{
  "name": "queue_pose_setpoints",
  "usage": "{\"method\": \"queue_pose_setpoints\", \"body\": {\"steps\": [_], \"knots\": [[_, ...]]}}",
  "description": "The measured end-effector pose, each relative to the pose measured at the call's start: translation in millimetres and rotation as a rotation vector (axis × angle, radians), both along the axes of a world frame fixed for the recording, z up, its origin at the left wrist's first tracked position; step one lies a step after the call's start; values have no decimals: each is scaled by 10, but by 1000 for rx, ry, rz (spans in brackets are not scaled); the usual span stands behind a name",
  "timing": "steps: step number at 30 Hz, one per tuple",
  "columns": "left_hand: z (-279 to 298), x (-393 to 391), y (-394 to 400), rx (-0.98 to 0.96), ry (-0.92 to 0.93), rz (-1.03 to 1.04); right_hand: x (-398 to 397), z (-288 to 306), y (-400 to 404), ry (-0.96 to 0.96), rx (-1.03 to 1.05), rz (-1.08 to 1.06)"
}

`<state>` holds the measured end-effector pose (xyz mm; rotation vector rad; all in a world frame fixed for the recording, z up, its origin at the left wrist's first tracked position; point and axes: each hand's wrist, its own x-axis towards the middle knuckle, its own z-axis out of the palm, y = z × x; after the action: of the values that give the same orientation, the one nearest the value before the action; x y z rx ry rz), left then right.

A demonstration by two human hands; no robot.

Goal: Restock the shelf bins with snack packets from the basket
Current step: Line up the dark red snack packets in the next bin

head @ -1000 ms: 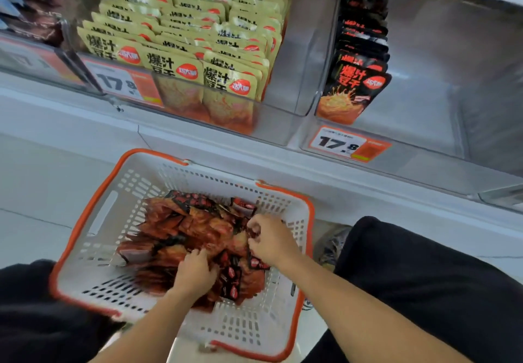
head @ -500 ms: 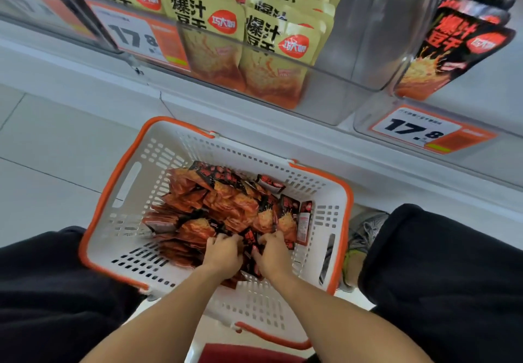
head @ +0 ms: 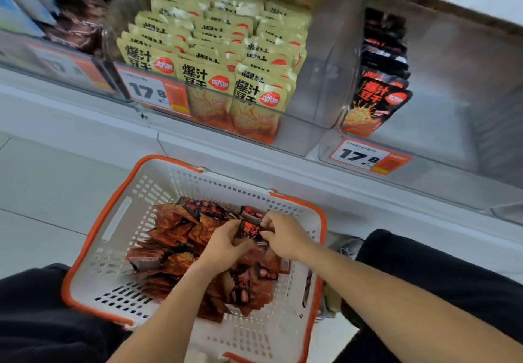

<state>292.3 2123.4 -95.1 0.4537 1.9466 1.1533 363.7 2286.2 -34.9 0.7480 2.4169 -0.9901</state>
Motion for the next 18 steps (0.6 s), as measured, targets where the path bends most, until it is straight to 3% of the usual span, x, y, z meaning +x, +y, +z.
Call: {"method": "queue_pose_setpoints", "body": {"steps": [5,8,13,15,18], "knots": [[966,-161,318,340,50,-3,39,1170,273,202,288,317],[1514,-132,460,452,164,-7,97,1705,300,527,636,492],[2417,-119,670,520,582,-9,178,2359,486,938,635,291],[2578,-188,787,537,732,-22,277,2611,624,1002,643,187],[2573,-280,983,494,801,-58,410,2805,879,1058,668,46]]}}
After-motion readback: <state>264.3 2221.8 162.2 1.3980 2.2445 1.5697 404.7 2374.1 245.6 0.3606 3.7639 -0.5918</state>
